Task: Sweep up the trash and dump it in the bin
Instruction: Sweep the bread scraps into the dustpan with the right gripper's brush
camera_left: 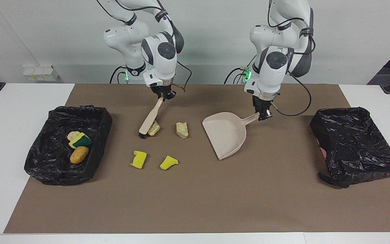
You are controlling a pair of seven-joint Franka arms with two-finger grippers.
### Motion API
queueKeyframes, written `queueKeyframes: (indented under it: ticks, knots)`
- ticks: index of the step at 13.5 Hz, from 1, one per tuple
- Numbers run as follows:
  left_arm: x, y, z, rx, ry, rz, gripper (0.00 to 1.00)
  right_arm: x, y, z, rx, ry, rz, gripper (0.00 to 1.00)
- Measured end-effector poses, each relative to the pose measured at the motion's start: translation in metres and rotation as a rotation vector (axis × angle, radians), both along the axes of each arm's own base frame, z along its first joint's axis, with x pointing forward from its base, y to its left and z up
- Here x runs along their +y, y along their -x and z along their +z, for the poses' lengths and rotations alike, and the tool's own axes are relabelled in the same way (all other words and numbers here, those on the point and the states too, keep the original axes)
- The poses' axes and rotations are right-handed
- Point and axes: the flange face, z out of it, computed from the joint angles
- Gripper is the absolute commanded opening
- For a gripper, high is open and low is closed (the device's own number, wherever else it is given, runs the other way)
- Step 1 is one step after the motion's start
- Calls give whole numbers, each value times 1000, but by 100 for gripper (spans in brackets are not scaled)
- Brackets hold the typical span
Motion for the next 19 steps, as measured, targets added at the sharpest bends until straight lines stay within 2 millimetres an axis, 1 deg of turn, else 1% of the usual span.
queueKeyframes:
  ticks: [4, 7, 10, 12, 14, 17, 19]
  knots:
    - [0, 0, 1, -2, 0, 7, 0, 58, 4, 13, 39, -126, -7, 0]
    - [0, 0, 1, -3, 0, 8, 0, 101, 4, 9, 53, -166, 31, 0]
    - [0, 0, 1, -3, -1, 13, 0, 141, 2, 16, 47, -213, 72, 0]
    - [1, 0, 1, -4, -2, 15, 0, 156, 7, 20, 44, -241, 145, 0]
    - [1, 0, 1, -4, -2, 16, 0, 168, 15, 25, 37, -265, 229, 0]
    - [1, -1, 1, -9, -1, 34, 0, 178, 22, 31, 25, -283, 285, 0]
    - [1, -2, 2, -22, 4, 62, 0, 180, 20, 36, 15, -302, 344, 0]
